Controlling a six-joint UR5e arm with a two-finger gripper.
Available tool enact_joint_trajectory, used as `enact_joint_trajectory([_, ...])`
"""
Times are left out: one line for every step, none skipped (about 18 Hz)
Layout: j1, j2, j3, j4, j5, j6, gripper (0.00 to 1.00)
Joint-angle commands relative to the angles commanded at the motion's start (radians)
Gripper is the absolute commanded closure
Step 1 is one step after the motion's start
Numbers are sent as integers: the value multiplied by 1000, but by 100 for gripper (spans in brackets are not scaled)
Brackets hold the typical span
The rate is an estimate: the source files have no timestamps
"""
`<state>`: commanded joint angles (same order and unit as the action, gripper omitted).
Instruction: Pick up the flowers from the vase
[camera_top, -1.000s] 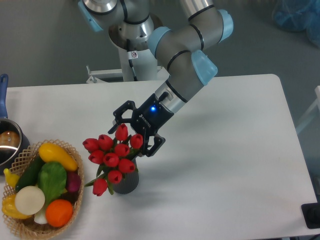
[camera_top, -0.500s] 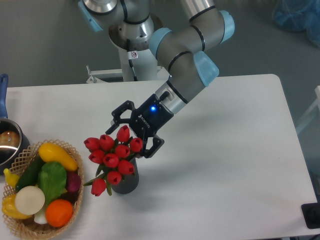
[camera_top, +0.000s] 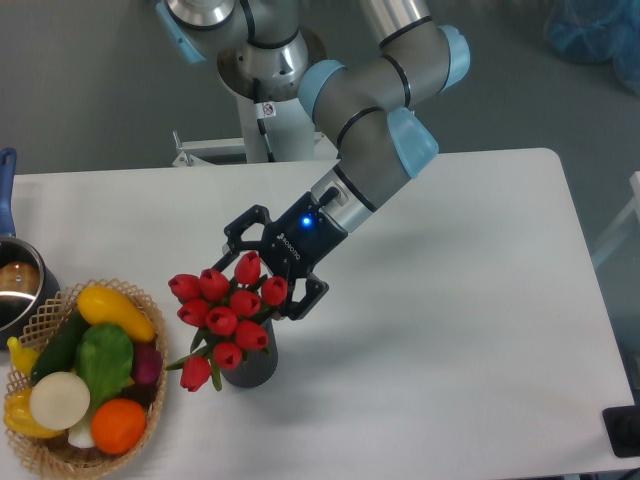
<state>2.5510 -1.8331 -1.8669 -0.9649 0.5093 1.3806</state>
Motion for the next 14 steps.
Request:
enact_joint_trajectory([0, 0, 0, 2, 0, 0, 0])
enact_joint_trajectory([0, 0, 0, 2, -3, 0, 0])
enact_joint_trajectory([0, 0, 0, 2, -3, -2, 0])
enact_joint_trajectory([2, 0, 0, 2, -6, -2, 0])
enact_joint_trajectory([2, 2, 0, 2, -8, 0, 0])
enact_joint_trajectory([2, 2, 0, 2, -9, -2, 1])
enact_joint_trajectory([2, 2, 0, 2, -14, -2, 4])
enact_joint_trajectory([0, 2, 0, 2, -20, -2, 8])
enact_joint_trajectory([0, 2, 2, 2, -24, -3, 14])
enact_joint_trajectory([0, 2, 2, 2, -25, -3, 19])
enact_joint_trajectory([-2, 2, 2, 2, -25, -3, 26])
enact_joint_trajectory([-2, 2, 2, 0, -25, -5, 31])
enact_joint_trajectory([-2, 2, 2, 0, -25, -5, 34])
enact_joint_trajectory([0, 2, 2, 0, -25, -5, 34])
